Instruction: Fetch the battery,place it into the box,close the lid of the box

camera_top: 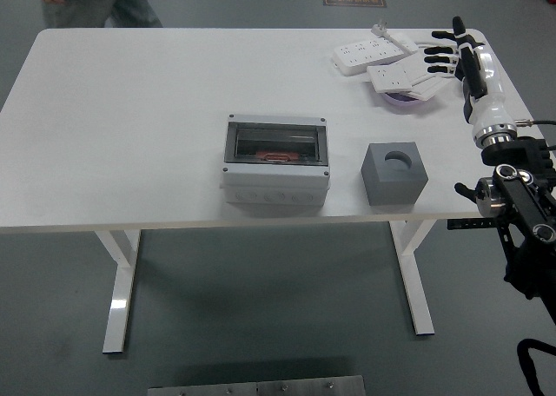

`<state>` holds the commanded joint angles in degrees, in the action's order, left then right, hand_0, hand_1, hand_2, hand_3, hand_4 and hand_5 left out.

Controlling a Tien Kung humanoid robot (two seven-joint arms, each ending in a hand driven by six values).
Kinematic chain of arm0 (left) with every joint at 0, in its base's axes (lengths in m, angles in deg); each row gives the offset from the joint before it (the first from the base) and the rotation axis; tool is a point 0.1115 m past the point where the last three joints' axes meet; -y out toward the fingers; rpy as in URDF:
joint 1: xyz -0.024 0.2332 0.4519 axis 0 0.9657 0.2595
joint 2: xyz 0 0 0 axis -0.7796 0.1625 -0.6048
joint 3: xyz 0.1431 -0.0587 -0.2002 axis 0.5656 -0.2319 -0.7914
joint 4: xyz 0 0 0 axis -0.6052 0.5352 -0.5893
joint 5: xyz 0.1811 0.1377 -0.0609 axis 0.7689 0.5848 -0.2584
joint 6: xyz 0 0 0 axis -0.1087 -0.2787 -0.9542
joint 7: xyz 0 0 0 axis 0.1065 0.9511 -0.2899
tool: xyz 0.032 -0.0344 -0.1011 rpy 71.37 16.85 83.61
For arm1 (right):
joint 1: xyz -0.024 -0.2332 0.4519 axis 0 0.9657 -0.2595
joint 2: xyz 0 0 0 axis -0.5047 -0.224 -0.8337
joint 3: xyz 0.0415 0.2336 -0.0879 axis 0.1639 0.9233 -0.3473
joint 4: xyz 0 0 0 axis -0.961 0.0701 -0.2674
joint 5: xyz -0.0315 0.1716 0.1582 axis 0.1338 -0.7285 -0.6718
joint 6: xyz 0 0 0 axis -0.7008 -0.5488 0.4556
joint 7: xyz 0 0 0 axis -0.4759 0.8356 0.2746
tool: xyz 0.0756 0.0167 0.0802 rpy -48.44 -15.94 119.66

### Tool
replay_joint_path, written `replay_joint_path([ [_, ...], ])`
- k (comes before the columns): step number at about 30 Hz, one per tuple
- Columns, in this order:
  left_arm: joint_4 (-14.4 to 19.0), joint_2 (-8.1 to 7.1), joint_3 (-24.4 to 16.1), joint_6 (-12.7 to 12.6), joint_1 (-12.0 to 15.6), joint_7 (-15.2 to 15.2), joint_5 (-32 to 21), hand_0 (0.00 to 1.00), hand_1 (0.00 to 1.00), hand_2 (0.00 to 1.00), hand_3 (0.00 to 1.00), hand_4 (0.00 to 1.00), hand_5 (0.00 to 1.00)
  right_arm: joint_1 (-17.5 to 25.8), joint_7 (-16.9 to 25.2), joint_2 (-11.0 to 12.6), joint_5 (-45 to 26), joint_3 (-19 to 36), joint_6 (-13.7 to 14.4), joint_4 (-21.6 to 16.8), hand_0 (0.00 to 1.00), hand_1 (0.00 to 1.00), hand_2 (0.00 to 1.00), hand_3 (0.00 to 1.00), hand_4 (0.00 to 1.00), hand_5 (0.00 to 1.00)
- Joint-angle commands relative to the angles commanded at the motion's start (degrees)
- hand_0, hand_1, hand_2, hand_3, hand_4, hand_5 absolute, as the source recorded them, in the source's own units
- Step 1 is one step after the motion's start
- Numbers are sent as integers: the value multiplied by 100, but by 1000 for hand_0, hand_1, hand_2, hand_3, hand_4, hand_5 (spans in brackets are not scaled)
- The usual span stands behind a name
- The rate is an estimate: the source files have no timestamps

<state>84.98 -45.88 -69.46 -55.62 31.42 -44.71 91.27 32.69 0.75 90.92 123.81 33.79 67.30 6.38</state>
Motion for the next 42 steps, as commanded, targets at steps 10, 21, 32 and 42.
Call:
replay_joint_path([
  [10, 10, -28, 43, -20, 65, -6, -107, 647, 719, 577, 566, 662, 139, 200, 247, 27, -1342, 83, -213, 18, 739, 674, 644, 638, 904, 998],
  [21, 11, -50, 91, -36, 97, -35, -213, 647, 718, 577, 566, 663, 139, 377, 6, 128, -1537, 144, -380, -237, 727, 658, 619, 633, 881, 794],
  [32, 5, -33, 140, -49, 98, -78, -310, 647, 717, 576, 566, 662, 140, 387, -154, 302, -1114, 145, -353, -467, 717, 678, 649, 678, 831, 508],
  [42, 4, -17, 137, -48, 91, -80, -309, 648, 718, 576, 567, 662, 138, 321, -244, 441, -625, 58, -227, -680, 644, 652, 640, 723, 823, 445],
])
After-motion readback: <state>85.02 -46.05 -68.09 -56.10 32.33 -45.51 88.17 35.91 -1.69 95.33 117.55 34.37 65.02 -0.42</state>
